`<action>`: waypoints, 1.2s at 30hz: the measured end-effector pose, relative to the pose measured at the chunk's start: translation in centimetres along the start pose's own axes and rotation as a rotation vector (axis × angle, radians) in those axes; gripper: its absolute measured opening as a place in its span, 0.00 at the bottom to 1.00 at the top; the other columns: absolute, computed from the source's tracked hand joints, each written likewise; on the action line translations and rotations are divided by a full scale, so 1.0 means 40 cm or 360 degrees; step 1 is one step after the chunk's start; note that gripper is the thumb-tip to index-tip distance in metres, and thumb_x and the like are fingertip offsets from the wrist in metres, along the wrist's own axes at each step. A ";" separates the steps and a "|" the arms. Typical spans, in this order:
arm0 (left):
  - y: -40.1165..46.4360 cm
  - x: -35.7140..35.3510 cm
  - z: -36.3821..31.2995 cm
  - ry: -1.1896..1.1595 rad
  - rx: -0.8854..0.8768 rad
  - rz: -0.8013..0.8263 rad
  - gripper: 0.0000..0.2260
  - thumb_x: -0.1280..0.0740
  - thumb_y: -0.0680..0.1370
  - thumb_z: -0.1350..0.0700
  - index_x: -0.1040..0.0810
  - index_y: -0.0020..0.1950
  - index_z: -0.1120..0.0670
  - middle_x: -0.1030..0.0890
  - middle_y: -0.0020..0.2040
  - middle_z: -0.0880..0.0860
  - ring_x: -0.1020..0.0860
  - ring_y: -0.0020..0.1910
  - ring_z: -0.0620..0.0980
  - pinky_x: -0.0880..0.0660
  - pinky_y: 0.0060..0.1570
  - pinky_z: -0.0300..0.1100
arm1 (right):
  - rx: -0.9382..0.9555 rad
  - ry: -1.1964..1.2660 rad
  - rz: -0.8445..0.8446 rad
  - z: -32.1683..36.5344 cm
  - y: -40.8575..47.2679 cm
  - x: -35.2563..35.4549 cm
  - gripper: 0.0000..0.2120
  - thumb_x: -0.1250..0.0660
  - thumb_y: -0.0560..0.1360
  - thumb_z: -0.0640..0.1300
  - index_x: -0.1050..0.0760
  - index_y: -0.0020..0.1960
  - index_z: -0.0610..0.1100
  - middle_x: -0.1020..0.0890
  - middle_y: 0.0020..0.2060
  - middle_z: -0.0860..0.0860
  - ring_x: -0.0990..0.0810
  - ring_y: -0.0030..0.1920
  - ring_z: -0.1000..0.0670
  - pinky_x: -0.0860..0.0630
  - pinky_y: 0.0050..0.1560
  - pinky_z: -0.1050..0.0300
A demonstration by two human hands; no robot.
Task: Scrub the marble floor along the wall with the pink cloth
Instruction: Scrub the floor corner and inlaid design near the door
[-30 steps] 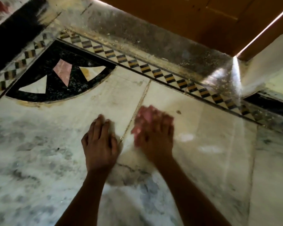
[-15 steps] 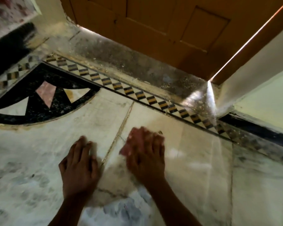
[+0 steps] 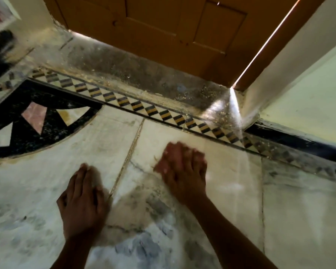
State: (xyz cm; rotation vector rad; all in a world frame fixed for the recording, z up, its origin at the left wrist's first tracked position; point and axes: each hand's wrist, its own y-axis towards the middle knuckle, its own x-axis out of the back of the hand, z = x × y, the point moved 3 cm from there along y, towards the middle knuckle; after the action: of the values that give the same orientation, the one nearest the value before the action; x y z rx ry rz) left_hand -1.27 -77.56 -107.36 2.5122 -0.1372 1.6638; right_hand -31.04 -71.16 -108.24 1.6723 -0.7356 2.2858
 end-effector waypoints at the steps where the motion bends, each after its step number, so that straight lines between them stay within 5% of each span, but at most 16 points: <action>1: -0.002 0.001 0.001 0.0004 -0.0007 0.0000 0.29 0.45 0.82 0.46 0.32 0.82 0.53 0.35 0.85 0.52 0.33 0.82 0.57 0.35 0.71 0.59 | 0.0151 -0.0078 0.0068 -0.030 -0.057 -0.004 0.35 0.58 0.81 0.72 0.64 0.85 0.66 0.66 0.87 0.49 0.69 0.85 0.35 0.65 0.82 0.29; 4: -0.004 -0.002 -0.004 0.0017 0.0002 0.0000 0.28 0.44 0.82 0.46 0.30 0.81 0.53 0.34 0.85 0.52 0.34 0.82 0.56 0.35 0.71 0.59 | -0.0121 -0.0020 0.0101 -0.190 -0.127 0.022 0.37 0.67 0.76 0.77 0.68 0.83 0.69 0.69 0.85 0.52 0.70 0.85 0.37 0.67 0.81 0.27; 9: -0.003 -0.013 0.008 0.0024 0.0012 0.0013 0.28 0.44 0.81 0.46 0.31 0.82 0.51 0.36 0.85 0.50 0.35 0.83 0.55 0.36 0.72 0.59 | -0.0980 0.0483 -0.0281 -0.125 0.092 0.059 0.39 0.51 0.83 0.69 0.63 0.86 0.58 0.55 0.86 0.37 0.61 0.85 0.29 0.65 0.80 0.23; 12: 0.000 -0.011 0.001 -0.0002 0.0011 -0.0014 0.29 0.44 0.81 0.45 0.31 0.82 0.50 0.35 0.85 0.49 0.34 0.82 0.55 0.34 0.70 0.60 | -0.0514 0.0304 -0.0174 0.045 0.164 0.048 0.35 0.49 0.86 0.64 0.57 0.87 0.54 0.56 0.87 0.38 0.64 0.84 0.29 0.67 0.80 0.26; 16: -0.001 -0.006 0.008 0.0024 0.0009 0.0003 0.29 0.44 0.82 0.45 0.31 0.82 0.51 0.35 0.86 0.49 0.33 0.82 0.54 0.33 0.68 0.58 | 0.0265 0.0041 -0.0012 0.091 -0.030 -0.031 0.30 0.56 0.85 0.68 0.56 0.85 0.67 0.65 0.86 0.49 0.72 0.83 0.35 0.69 0.80 0.27; 19: 0.002 -0.011 0.012 0.0054 0.0006 0.0005 0.28 0.44 0.82 0.46 0.31 0.82 0.52 0.35 0.86 0.50 0.33 0.82 0.54 0.34 0.70 0.57 | 0.0055 -0.0042 -0.0045 -0.016 -0.075 -0.027 0.31 0.64 0.81 0.73 0.57 0.84 0.69 0.62 0.87 0.51 0.63 0.86 0.35 0.71 0.79 0.29; 23: -0.002 -0.017 0.017 0.0057 -0.0042 -0.0036 0.28 0.43 0.81 0.47 0.29 0.81 0.54 0.32 0.84 0.52 0.31 0.80 0.56 0.35 0.69 0.56 | -0.0496 0.0177 -0.0164 0.047 0.106 0.024 0.33 0.54 0.84 0.69 0.60 0.86 0.63 0.59 0.87 0.42 0.62 0.85 0.30 0.67 0.79 0.24; 27: 0.006 -0.015 0.020 0.0036 -0.0049 -0.0049 0.28 0.43 0.81 0.47 0.26 0.79 0.54 0.30 0.83 0.53 0.29 0.79 0.55 0.32 0.67 0.55 | -0.0079 0.0137 0.0055 0.276 0.179 -0.009 0.31 0.55 0.85 0.68 0.57 0.85 0.65 0.66 0.86 0.45 0.70 0.83 0.32 0.71 0.80 0.28; 31: -0.006 0.014 0.022 -0.0099 -0.0053 -0.0088 0.25 0.44 0.83 0.47 0.22 0.76 0.54 0.26 0.80 0.54 0.25 0.77 0.55 0.27 0.66 0.55 | 0.0461 -0.0090 0.0043 0.278 -0.053 -0.088 0.32 0.57 0.78 0.72 0.50 0.82 0.72 0.58 0.88 0.52 0.61 0.86 0.37 0.61 0.82 0.26; 36: 0.064 0.057 0.187 0.0008 -0.0037 -0.0175 0.26 0.38 0.81 0.50 0.24 0.75 0.61 0.21 0.73 0.64 0.21 0.70 0.65 0.24 0.70 0.58 | -0.0087 0.0028 0.0142 0.173 0.022 -0.063 0.30 0.55 0.83 0.70 0.58 0.83 0.72 0.66 0.86 0.51 0.68 0.85 0.36 0.64 0.81 0.25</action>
State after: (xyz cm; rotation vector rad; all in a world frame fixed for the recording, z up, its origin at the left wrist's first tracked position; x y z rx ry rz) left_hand 6.05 -81.23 -108.02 2.4509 -0.0176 1.6173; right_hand -24.86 -75.17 -109.23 1.6244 -0.8773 2.3143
